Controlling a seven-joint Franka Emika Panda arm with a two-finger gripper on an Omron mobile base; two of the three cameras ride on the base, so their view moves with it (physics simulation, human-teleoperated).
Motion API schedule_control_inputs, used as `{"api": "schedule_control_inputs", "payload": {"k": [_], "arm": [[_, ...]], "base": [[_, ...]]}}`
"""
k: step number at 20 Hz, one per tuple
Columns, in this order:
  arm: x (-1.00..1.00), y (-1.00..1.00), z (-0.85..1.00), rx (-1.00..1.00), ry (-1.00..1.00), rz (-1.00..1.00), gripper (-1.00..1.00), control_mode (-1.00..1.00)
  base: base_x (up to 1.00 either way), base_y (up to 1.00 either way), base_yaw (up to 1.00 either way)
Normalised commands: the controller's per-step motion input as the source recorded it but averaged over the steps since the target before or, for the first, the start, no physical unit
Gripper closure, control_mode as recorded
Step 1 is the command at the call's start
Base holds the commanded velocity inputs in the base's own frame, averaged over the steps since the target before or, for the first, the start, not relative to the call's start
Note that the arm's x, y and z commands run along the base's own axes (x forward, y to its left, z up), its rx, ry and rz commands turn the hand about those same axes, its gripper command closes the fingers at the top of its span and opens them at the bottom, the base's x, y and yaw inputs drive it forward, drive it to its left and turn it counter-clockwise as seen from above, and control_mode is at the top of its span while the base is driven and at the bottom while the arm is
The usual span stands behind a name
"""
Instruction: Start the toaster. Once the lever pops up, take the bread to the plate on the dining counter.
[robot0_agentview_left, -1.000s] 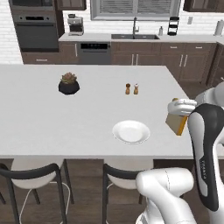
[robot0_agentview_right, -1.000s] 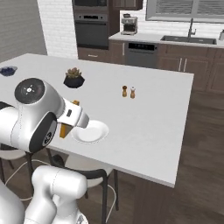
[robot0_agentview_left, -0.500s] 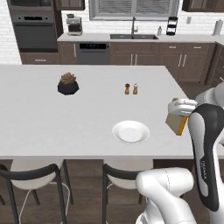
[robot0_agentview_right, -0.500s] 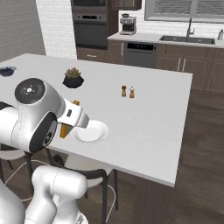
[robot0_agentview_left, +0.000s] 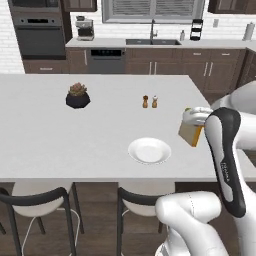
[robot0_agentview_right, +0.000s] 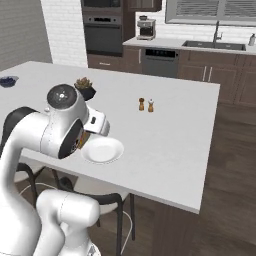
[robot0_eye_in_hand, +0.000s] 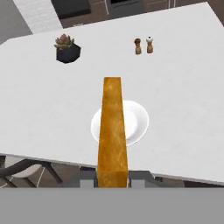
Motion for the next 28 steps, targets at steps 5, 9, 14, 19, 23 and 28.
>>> {"api": "schedule_control_inputs", "payload": {"k": [5,9,14,19,23,28], "arm": [[0.82,0.00,-0.37,0.11,0.02,0.31,1.00,-1.00],[0.99,0.14,-0.39,0.02,0.03,0.29,1.00,-1.00],[0.68,0.12,-0.26,0.00,0.09,0.16,1.00,-1.00],[0.01,0.00,-0.40,0.03,0.03,0.11,1.00,-1.00],[-0.01,0.06,-0.45,0.02,0.07,0.04,1.00,-1.00],[0.00,0.40,-0.40,0.02,0.00,0.00,1.00,-1.00]], "base": [[0.00,0.00,0.00],[0.00,0.00,0.00],[0.00,0.00,0.00],[0.00,0.00,0.00],[0.00,0.00,0.00],[0.00,0.00,0.00]]}}
